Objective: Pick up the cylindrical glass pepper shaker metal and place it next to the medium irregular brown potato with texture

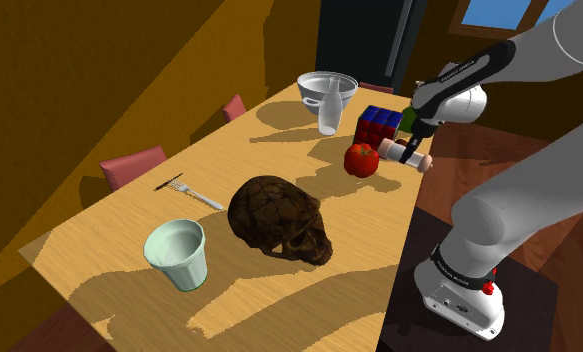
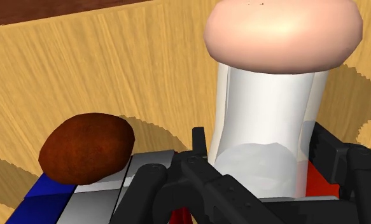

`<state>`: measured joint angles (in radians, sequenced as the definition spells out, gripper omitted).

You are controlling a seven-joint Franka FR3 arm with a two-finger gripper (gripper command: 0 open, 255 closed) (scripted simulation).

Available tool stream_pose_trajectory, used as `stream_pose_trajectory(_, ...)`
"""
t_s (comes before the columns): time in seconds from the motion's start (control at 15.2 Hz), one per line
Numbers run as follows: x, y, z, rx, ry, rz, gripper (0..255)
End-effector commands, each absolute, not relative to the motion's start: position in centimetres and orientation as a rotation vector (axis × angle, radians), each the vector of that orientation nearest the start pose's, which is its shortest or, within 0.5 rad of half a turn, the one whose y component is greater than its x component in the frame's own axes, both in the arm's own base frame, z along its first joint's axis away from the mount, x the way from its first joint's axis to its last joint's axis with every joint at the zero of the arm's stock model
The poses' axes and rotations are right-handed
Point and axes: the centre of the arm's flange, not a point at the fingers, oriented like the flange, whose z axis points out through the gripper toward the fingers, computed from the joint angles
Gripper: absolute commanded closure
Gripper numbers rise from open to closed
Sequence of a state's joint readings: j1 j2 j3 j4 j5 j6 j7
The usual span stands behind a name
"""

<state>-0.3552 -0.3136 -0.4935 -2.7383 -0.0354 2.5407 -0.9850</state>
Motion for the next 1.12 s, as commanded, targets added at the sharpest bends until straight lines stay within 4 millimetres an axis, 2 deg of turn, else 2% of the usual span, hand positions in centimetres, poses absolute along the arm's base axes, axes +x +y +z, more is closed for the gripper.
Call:
stream_pose_trajectory(0.0,27.0,-28.8,30.4,-3.109,-0.279,-0.235,255)
stream_pose_trajectory(0.33,27.0,-28.8,27.7,-3.109,-0.279,-0.235,255)
stream_pose_trajectory(0.86,27.0,-28.8,27.7,-3.109,-0.279,-0.235,255)
stream_pose_trajectory(0.92,27.0,-28.8,27.7,-3.109,-0.279,-0.235,0)
stream_pose_trajectory(1.06,27.0,-28.8,27.7,-3.109,-0.279,-0.235,0)
